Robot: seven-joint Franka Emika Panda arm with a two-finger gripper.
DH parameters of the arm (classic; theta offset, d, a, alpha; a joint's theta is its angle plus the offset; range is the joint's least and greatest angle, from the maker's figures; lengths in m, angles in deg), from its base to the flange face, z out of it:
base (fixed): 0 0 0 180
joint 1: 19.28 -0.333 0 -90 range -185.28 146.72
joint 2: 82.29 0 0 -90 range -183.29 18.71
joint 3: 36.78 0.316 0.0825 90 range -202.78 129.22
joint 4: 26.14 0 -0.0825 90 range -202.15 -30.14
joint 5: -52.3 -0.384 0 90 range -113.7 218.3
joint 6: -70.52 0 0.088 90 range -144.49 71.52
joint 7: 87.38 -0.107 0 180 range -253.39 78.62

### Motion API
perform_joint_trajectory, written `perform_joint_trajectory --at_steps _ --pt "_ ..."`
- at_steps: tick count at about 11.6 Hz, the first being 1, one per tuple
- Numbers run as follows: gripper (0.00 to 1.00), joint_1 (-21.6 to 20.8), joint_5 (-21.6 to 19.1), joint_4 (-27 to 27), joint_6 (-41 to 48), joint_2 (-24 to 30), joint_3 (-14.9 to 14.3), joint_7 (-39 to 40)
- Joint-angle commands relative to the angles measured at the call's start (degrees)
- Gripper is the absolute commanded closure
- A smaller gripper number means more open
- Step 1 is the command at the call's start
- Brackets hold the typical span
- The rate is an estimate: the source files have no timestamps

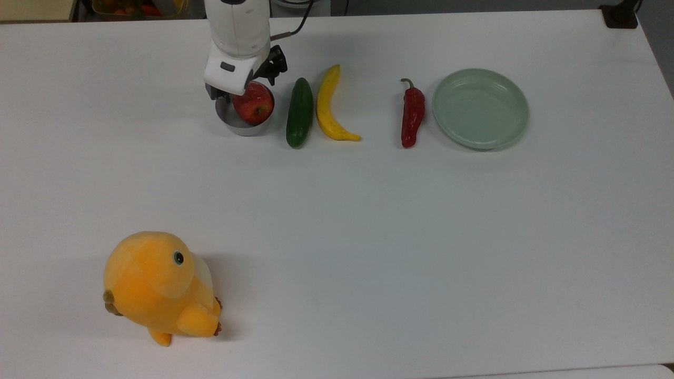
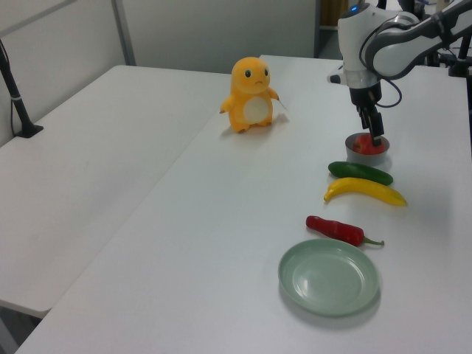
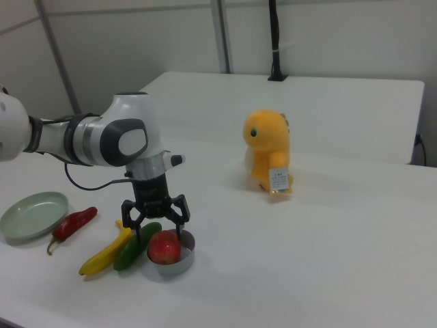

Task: Red apple placed in the center of the desktop
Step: 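Close the gripper around the red apple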

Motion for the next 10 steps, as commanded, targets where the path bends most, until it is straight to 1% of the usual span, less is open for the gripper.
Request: perform_joint_trajectory --at_steps 1,2,3,4,5,6,10 --pt "0.00 -0.3 1.4 -1.1 -1.6 -0.7 1.0 0.7" --pt "0.22 -0.3 1.9 -1.1 -1.6 -0.8 1.0 0.7" --pt "0.57 -0.3 2.2 -1.1 -1.7 -1.0 1.1 0.6" --pt "0.67 -0.3 2.2 -1.1 -1.7 -1.0 1.0 0.6" --pt "0.73 -0.3 2.2 -1.1 -1.7 -1.1 1.1 0.7" --pt "0.76 -0.3 2.2 -1.1 -1.7 -1.0 1.0 0.7" --pt "0.76 -0.2 2.2 -0.8 -0.9 0.2 1.1 0.7"
